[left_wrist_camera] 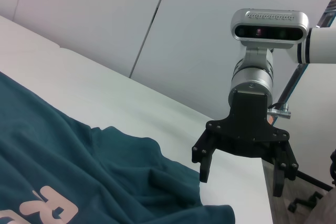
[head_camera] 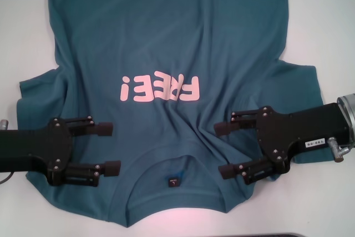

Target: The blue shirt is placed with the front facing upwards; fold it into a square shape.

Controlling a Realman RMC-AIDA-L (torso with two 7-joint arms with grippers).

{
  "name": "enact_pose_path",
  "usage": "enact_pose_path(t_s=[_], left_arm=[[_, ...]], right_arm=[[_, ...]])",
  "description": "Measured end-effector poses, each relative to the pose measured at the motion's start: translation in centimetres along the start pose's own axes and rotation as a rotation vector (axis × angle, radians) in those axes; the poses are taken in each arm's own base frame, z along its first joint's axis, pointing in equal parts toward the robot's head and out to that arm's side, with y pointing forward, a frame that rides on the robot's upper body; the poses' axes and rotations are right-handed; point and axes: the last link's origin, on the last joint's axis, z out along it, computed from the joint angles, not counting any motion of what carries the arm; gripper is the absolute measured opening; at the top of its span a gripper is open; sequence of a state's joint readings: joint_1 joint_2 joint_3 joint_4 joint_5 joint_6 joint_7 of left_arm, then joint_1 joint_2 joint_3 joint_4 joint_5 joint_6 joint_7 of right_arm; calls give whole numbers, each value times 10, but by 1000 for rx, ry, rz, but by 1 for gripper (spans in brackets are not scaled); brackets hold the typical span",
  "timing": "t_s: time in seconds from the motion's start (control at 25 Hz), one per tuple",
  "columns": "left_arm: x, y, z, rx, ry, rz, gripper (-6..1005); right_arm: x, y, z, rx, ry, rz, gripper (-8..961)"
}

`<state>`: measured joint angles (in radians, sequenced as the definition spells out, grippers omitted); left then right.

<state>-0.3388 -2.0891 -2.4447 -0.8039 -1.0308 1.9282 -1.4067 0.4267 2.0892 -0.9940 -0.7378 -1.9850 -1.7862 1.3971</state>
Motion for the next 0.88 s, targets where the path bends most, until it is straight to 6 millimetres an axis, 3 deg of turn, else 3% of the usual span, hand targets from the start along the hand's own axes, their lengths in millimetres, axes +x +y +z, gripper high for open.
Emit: enact_pose_path(t_s=[0.6, 0.88], left_arm=[[3, -2, -1, 10, 14, -24, 886], [32, -24, -17, 73, 67, -459, 886]], right_arm=[[-2, -1, 0, 1, -6, -1, 915], [-28, -10, -5, 7, -88, 147, 915]])
